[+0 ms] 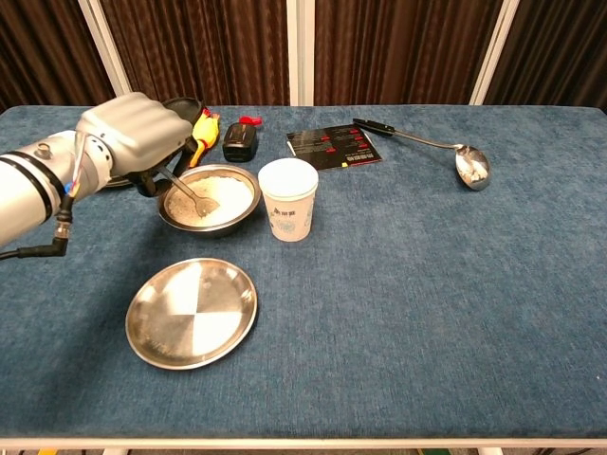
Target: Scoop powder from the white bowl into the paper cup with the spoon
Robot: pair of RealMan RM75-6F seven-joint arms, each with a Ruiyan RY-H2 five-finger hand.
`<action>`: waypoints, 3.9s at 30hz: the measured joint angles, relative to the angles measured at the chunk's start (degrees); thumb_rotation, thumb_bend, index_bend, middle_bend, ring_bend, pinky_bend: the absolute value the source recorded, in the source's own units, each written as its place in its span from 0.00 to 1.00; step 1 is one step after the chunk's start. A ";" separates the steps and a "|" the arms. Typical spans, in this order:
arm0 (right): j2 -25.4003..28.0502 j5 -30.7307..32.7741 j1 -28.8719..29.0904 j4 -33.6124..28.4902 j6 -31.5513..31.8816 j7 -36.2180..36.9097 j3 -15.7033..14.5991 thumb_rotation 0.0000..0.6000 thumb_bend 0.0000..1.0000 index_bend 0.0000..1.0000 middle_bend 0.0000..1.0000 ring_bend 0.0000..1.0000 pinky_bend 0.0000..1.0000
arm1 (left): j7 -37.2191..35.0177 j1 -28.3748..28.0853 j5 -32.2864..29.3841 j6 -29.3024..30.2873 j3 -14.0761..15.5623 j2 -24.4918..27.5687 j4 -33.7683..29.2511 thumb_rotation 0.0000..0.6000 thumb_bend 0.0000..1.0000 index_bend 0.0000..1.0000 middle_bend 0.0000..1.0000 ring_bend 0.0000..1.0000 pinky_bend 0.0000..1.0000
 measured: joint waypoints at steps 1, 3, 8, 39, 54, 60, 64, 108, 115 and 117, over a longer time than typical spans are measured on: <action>0.00 0.02 -0.01 -0.01 0.00 -0.01 0.00 1.00 0.20 0.06 0.33 0.10 0.23 | -1.13 0.18 -0.58 -0.34 -0.32 0.28 -0.29 1.00 0.44 0.63 0.96 0.93 1.00; -0.04 0.01 -0.02 -0.05 0.01 -0.01 0.01 1.00 0.20 0.06 0.33 0.10 0.23 | -4.20 0.65 -1.96 -1.33 -1.13 1.05 -0.82 1.00 0.44 0.63 0.96 0.93 1.00; -0.14 0.02 0.03 -0.21 0.05 -0.23 0.09 1.00 0.20 0.06 0.33 0.10 0.23 | -12.16 1.77 -4.89 -4.31 -3.04 3.40 -1.95 1.00 0.44 0.63 0.96 0.93 1.00; 2.79 1.52 2.65 -1.00 -2.13 -1.15 2.51 1.00 0.20 0.06 0.33 0.12 0.24 | -20.30 -4.70 -12.11 -9.06 -6.71 15.23 -14.88 1.00 0.45 0.63 0.96 0.93 1.00; 2.60 2.96 2.61 1.04 -2.53 0.73 2.70 1.00 0.20 0.06 0.34 0.13 0.24 | -8.60 -13.29 -19.69 -3.50 -4.30 9.79 -14.19 1.00 0.45 0.63 0.96 0.93 1.00; 2.49 2.84 2.38 1.20 -2.50 2.08 2.50 1.00 0.20 0.06 0.34 0.13 0.24 | -2.54 -14.70 -16.52 2.96 -1.31 6.65 -12.22 1.00 0.45 0.63 0.96 0.93 1.00; 2.55 2.78 1.97 1.36 -2.08 2.66 2.33 1.00 0.20 0.06 0.34 0.13 0.24 | 0.96 -14.93 -12.65 6.48 1.45 4.19 -10.80 1.00 0.45 0.63 0.96 0.93 1.00; 2.67 2.31 1.46 1.39 -1.53 4.15 2.27 1.00 0.21 0.06 0.35 0.13 0.25 | -13.35 -3.33 2.17 8.22 -0.21 10.44 -22.09 1.00 0.45 0.63 0.96 0.93 1.00; 2.34 2.08 1.90 0.36 -1.82 2.84 2.23 1.00 0.21 0.06 0.35 0.13 0.25 | -28.11 3.37 8.71 2.50 5.27 20.15 -26.64 1.00 0.45 0.63 0.96 0.93 1.00; 2.21 2.07 2.09 0.01 -1.97 2.36 2.24 1.00 0.21 0.06 0.35 0.13 0.25 | -29.06 5.07 12.45 1.93 8.14 19.96 -26.01 1.00 0.45 0.63 0.96 0.93 1.00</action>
